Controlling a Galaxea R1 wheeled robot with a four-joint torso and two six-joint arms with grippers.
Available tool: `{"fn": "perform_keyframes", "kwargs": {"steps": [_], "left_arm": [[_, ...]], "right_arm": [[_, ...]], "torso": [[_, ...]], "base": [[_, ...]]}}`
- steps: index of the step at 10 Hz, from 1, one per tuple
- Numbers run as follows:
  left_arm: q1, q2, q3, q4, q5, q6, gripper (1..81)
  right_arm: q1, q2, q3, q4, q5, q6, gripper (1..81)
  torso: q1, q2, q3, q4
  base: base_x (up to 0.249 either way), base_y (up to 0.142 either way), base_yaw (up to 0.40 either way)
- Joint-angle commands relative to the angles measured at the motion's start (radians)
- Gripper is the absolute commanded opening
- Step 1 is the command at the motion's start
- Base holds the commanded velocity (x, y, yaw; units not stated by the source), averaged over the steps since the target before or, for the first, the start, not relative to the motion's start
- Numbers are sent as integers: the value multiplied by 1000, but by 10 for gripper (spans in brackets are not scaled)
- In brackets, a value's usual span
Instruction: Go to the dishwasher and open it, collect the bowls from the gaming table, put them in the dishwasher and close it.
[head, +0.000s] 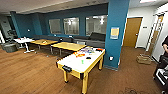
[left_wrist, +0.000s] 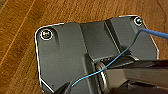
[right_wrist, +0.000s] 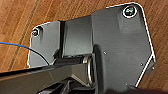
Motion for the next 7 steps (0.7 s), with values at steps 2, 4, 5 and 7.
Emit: {"fn": "perform_keyframes", "kwargs": {"steps": [2, 4, 5, 7], "left_arm": [[-53, -1, 0, -6, 48, 0, 811], [-53, -1, 0, -6, 48, 0, 811], [-53, -1, 0, -6, 48, 0, 811], [-53, -1, 0, -6, 48, 0, 811]], "right_arm": [[53, 10, 3, -9, -44, -3, 811], [53, 10, 5, -9, -44, -3, 811], [55, 10, 5, -9, -44, -3, 811], [53, 10, 3, -7, -44, -3, 811]], "torso": [[0, 0, 0, 0], [0, 0, 0, 0], [0, 0, 0, 0], [0, 0, 0, 0]], "base": [[169, 74, 0], [179, 74, 0], [185, 74, 0], [185, 76, 0]]}}
